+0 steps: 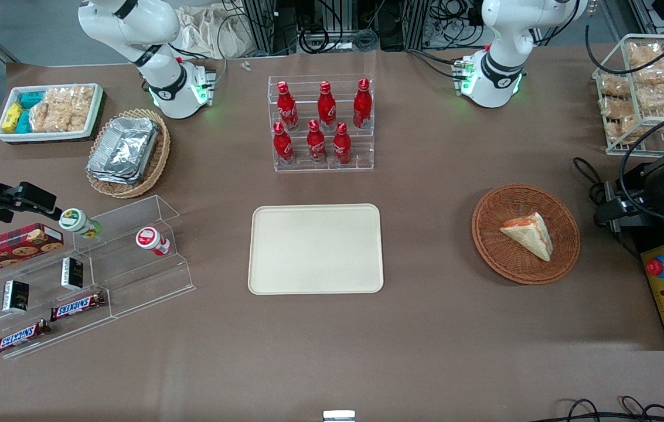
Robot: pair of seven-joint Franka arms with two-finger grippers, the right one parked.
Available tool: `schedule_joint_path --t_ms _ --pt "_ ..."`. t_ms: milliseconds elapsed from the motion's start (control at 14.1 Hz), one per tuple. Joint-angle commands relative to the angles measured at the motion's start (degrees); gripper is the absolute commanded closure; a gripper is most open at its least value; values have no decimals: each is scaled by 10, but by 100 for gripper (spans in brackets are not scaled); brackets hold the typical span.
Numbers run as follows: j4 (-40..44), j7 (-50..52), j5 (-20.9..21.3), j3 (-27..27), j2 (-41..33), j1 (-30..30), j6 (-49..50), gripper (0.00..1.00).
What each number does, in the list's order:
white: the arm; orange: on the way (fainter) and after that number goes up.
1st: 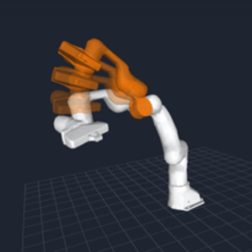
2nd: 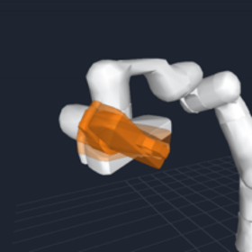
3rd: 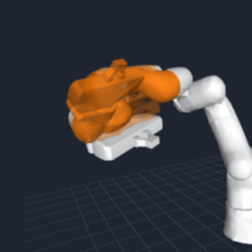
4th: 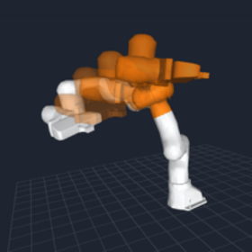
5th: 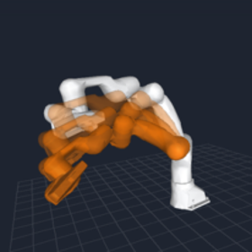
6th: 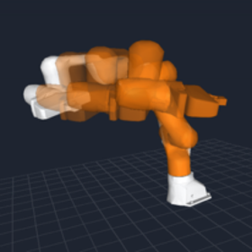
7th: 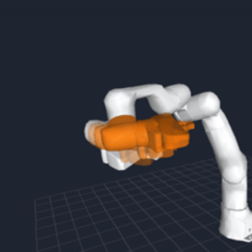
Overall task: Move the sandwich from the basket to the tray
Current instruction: 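Lower the open left gripper over the wrapped sandwich in the wicker basket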
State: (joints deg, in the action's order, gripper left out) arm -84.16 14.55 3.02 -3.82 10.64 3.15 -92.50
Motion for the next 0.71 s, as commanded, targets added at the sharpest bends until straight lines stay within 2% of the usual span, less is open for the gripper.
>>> schedule_joint_path --t_ms 0,213,638 --pt "3 1 1 -2 -3 2 0 0" --pt "-10 11 -2 -1 0 3 2 0" --pt "-131 278 -15 0 -8 12 -95 0"
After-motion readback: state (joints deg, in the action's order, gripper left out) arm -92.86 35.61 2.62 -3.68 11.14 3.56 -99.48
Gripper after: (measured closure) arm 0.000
